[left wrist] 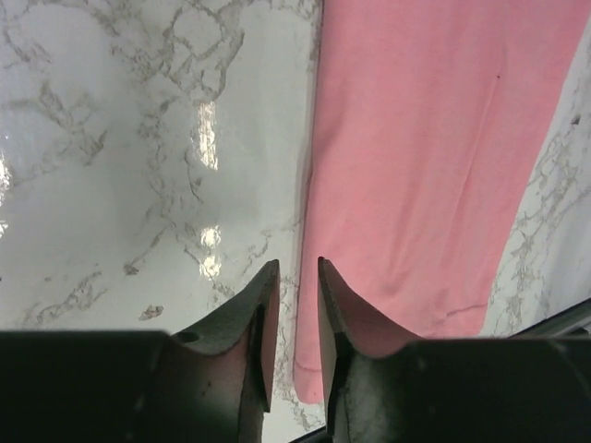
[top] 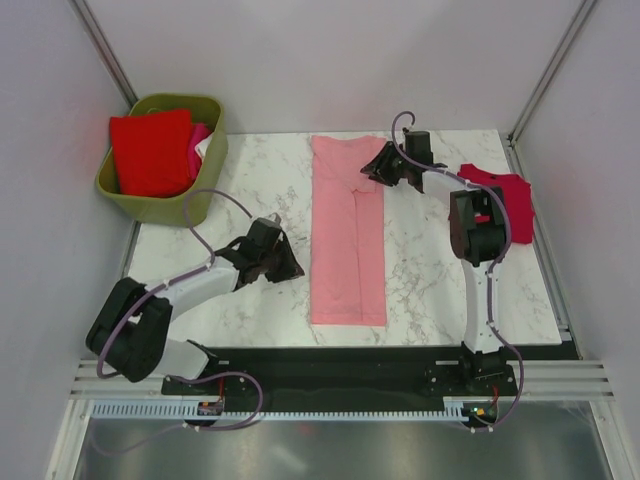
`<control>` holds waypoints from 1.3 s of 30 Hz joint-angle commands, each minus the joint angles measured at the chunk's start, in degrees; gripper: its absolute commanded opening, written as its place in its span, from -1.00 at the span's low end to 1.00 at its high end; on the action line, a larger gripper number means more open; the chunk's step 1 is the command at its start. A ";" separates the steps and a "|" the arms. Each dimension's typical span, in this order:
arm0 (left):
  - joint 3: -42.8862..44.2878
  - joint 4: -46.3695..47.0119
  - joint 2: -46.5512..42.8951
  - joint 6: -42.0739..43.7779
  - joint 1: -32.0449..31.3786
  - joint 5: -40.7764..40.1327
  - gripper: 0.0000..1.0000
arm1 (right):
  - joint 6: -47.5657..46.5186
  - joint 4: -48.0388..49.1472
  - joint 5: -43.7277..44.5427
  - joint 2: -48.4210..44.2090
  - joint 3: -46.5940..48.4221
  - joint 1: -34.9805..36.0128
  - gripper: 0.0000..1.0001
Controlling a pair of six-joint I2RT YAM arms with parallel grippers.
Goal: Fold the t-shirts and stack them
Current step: Fold the tshirt
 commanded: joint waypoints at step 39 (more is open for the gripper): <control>-15.42 3.03 -13.14 -7.19 -15.76 4.08 -0.15 | -6.33 -19.70 6.65 -78.22 -77.72 17.07 -0.06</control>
